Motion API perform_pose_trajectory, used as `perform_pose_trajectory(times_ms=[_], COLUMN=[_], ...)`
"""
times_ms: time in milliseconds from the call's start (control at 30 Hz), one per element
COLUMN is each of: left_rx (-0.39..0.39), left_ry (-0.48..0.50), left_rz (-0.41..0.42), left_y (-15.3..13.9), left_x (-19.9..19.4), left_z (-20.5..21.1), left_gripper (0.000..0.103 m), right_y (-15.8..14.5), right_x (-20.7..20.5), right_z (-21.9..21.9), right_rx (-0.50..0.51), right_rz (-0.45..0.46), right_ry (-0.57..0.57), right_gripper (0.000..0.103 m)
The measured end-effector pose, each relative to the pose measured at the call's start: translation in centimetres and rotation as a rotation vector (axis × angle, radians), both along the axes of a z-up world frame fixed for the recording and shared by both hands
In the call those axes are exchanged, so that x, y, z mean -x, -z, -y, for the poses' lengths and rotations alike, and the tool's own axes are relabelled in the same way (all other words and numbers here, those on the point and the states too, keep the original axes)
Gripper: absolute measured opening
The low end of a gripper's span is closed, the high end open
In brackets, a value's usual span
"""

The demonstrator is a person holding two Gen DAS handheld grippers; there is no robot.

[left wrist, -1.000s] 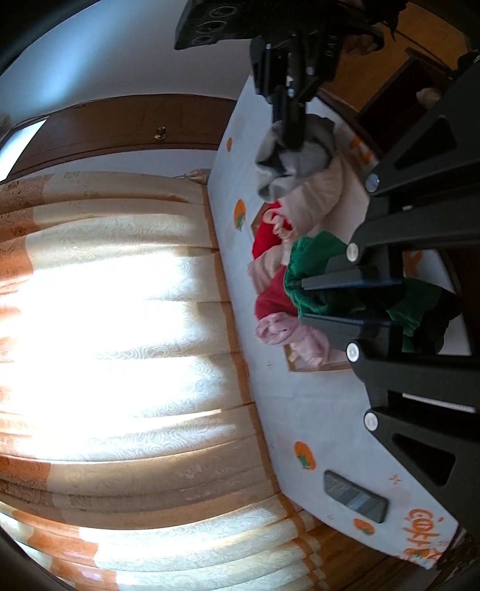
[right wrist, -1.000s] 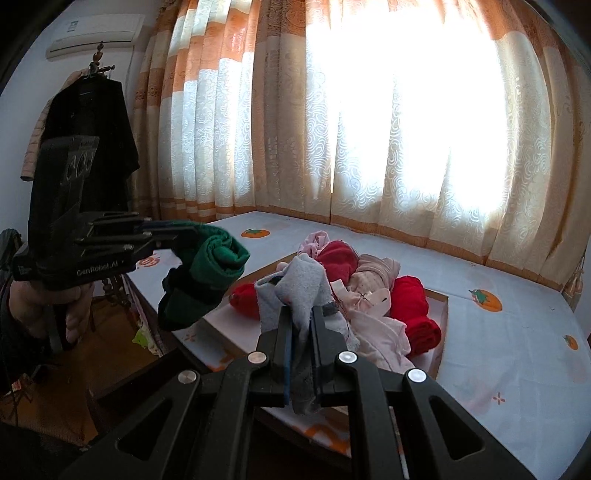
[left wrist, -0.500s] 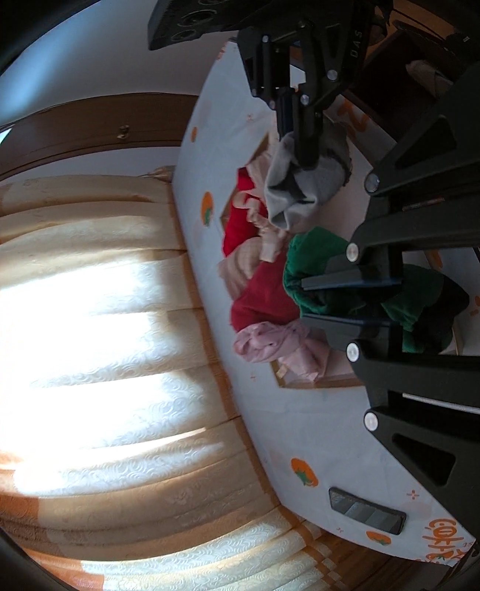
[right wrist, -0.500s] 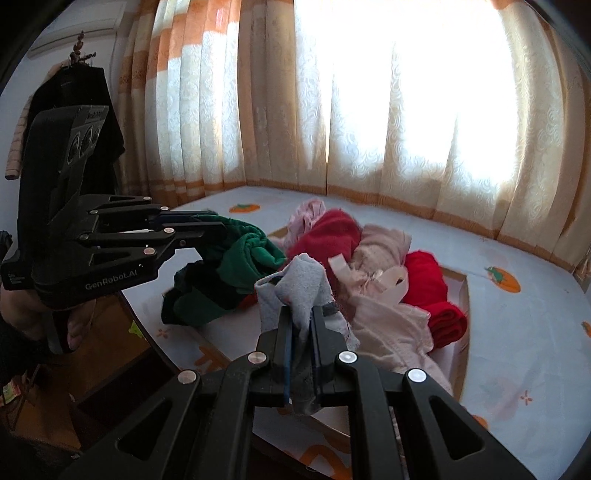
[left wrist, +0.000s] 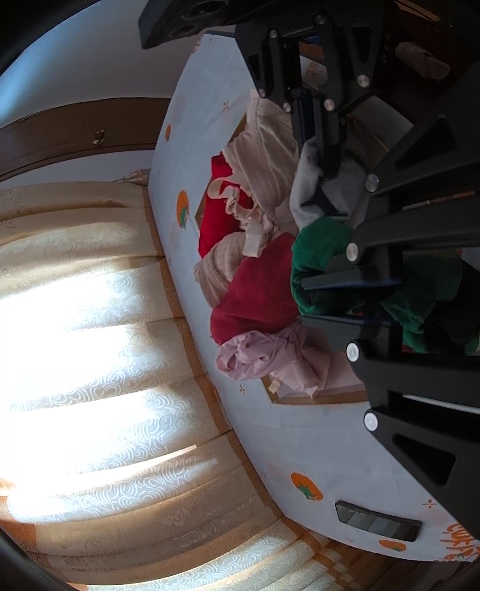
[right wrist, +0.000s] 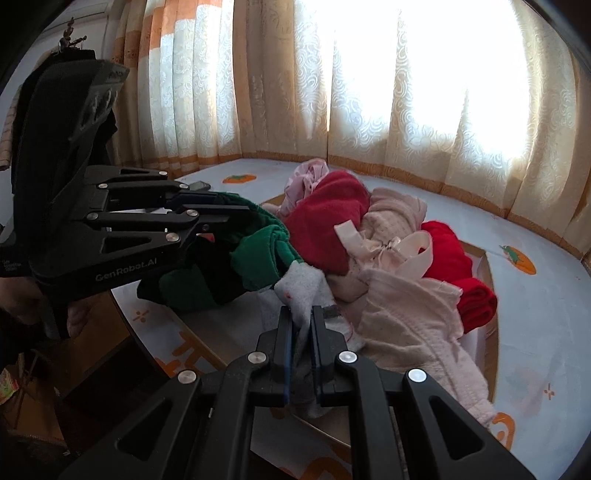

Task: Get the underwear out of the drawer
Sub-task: 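Carry both socks over the tray and open both grippers to drop them, then move both tools back down into the drawer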

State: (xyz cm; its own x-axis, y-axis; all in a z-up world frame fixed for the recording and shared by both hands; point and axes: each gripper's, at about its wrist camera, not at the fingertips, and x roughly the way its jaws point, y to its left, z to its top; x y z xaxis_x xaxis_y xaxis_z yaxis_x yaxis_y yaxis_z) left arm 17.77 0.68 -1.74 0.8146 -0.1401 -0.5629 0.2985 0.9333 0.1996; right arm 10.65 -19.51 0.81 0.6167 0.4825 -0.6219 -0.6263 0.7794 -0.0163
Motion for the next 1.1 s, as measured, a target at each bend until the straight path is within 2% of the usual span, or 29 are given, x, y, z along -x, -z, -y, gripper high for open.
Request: perform_pose_trajectory(times_ms=[233,300,367,467,500,600,667,733,900,1100], left_rx=[0.015,0.027,0.037,0.064,0.072,0.097,0.120,0.144,0.195,0.214], left_ry=[-0.022,-0.035,-0.047,-0.056,-0.059,-0.066,-0.073,-0.087,-0.083,-0.051], left_rz=[0.001,0.000,0.007,0.014,0.020,0.038,0.043,0.052,0.072,0.055], left_y=[0.7,0.7,0.6,0.3,0.1,-0.3,-0.4,-0.6,-1.0,0.1], left_x=[0.5,0.5,0.7,1.3,1.5,2.4,3.0,3.7,5.9,8.8], left_z=[0.1,-0.1,-0.3,-0.7,-0.8,-1.1,-1.3,-1.5,-1.9,-1.4], left_gripper=[0.027,0.038,0.044,0.056,0.061,0.065,0.070,0.072,0.075,0.077], right_y=[1.0,1.0,0.9,1.0,1.0,0.9,0.7,0.5,-0.4,-1.0], right_x=[-0.5,-0.5,-0.5,-0.4,-0.4,0.0,0.3,0.8,1.8,4.9], right_z=[-0.2,-0.3,-0.4,-0.2,-0.2,-0.1,-0.2,-0.1,0.9,3.6], right_rx=[0.010,0.017,0.022,0.023,0.023,0.032,0.039,0.046,0.053,0.102], right_rz=[-0.031,-0.033,-0.029,-0.037,-0.042,-0.034,-0.027,-0.011,0.008,-0.004], right_ry=[-0.004,-0.004,-0.004,-0.005,-0.005,-0.010,-0.012,-0.013,-0.004,-0.016], right_gripper=[0.010,0.011,0.012,0.019,0.024,0.033,0.044,0.059,0.061,0.061])
